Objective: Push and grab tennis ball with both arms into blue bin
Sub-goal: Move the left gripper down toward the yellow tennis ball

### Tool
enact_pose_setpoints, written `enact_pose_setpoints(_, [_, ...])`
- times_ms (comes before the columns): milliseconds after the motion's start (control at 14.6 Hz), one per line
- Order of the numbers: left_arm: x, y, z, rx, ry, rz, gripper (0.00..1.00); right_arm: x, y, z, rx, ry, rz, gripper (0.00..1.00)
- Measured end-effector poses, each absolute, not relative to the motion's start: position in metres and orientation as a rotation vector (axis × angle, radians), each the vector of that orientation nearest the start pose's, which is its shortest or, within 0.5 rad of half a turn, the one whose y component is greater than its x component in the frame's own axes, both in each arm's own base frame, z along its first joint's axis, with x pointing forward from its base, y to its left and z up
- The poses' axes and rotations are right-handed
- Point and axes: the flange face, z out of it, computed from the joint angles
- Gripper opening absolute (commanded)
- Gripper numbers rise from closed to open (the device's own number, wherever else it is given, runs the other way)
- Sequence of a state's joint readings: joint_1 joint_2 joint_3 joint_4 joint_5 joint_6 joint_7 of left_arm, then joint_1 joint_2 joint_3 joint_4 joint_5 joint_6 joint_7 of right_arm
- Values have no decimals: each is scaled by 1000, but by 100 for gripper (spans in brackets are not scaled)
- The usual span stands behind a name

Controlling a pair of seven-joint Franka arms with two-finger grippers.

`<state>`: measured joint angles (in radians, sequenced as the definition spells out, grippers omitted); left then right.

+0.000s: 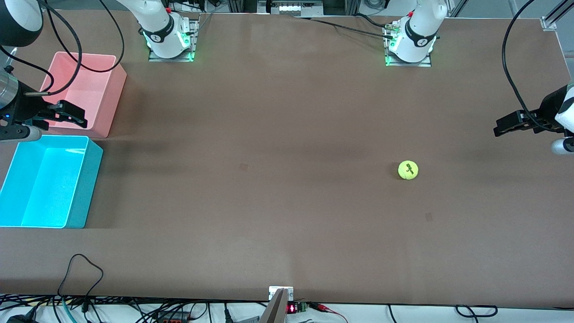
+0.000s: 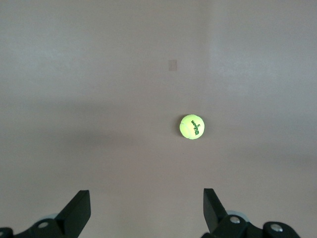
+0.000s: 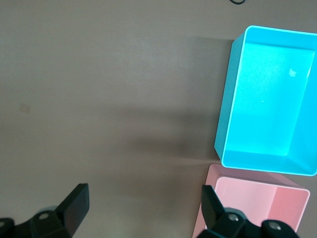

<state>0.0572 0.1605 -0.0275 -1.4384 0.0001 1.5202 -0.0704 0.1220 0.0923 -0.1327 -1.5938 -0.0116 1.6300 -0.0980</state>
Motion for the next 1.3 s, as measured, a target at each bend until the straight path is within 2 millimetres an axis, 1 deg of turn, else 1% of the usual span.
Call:
enact_pose_setpoints(274, [596, 18, 593, -3138, -154, 119, 100, 584, -4, 567, -3158, -140, 89, 100])
enact_pose_setpoints(479, [597, 17, 589, -3138, -153, 131, 100, 584, -4, 567, -3158, -140, 89, 100])
enact_pose_setpoints(684, [605, 18, 563, -3134, -154, 201, 100, 584, -4, 566, -3158, -140, 90, 100])
enact_pose_setpoints(821, [610, 20, 551, -3132, -156, 231, 100, 584, -4, 566, -3158, -140, 90, 100])
enact_pose_setpoints(889, [612, 21, 546, -3134, -128, 242, 83, 584, -4, 566, -3158, -140, 90, 100])
enact_pose_setpoints(958, [613, 24, 540, -3140, -60, 260, 43, 584, -4, 566, -3158, -140, 90, 100])
enact_pose_setpoints(1026, [613, 30, 529, -3145, 0, 289, 23, 584, -4, 566, -3158, -140, 90, 100])
enact_pose_setpoints(1163, [614, 43, 495, -3153, 53, 347, 7, 584, -4, 566, -3158, -140, 90, 100])
enact_pose_setpoints(1232, [613, 44, 475, -3154, 82, 371, 0, 584, -4, 566, -3158, -140, 90, 100])
enact_pose_setpoints(1300, [612, 40, 456, -3157, 138, 383, 0, 584, -4, 566, -3158, -140, 90, 100])
